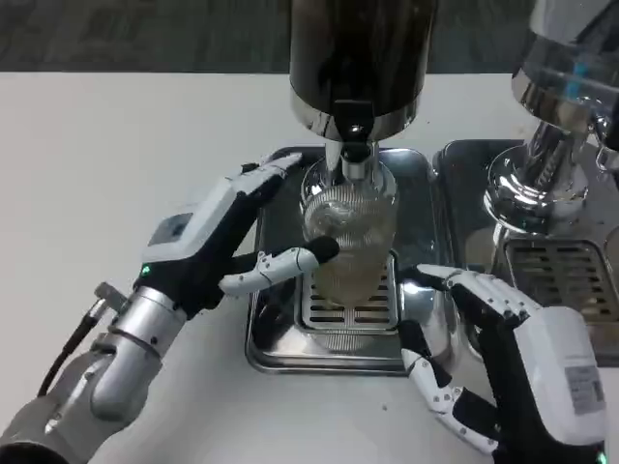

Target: Grasp the cup under the faucet to collect the drink, then remove the cup.

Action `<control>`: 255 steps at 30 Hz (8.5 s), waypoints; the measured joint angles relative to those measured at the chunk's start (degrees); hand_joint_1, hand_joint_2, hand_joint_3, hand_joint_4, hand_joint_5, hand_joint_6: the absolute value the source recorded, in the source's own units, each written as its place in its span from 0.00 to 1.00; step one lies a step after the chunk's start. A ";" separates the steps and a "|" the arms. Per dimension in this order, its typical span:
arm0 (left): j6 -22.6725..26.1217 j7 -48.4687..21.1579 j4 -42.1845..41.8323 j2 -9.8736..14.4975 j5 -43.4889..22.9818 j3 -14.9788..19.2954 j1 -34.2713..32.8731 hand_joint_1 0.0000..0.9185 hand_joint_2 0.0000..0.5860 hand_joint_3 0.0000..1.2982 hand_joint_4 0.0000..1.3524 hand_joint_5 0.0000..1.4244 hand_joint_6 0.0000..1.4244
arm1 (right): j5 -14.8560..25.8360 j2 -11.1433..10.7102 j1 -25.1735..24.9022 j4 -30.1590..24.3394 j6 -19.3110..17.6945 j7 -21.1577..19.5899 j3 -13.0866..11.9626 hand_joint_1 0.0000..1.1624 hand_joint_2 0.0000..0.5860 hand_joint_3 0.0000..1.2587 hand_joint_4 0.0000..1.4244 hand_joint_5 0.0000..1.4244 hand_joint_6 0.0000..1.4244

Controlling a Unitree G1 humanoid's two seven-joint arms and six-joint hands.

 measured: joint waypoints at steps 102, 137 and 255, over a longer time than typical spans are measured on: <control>13.09 -83.87 8.89 -4.38 -41.44 19.94 -25.05 0.00 0.25 0.17 0.09 0.09 0.00 | 6.87 4.23 -3.33 8.08 -2.72 -2.12 -1.54 0.38 0.76 0.35 0.31 0.29 0.31; -8.01 -71.69 9.78 -2.27 -34.48 13.07 -22.78 0.00 0.23 0.11 0.03 0.03 0.00 | 7.19 4.26 -2.95 7.56 -2.72 -0.96 -1.68 0.37 0.76 0.35 0.29 0.29 0.28; -20.06 -53.62 8.77 2.85 -27.12 4.44 -20.55 0.00 0.25 0.11 0.03 0.02 0.00 | 35.67 7.38 -21.90 18.71 5.81 34.30 -7.04 0.50 0.42 0.00 0.00 0.00 0.07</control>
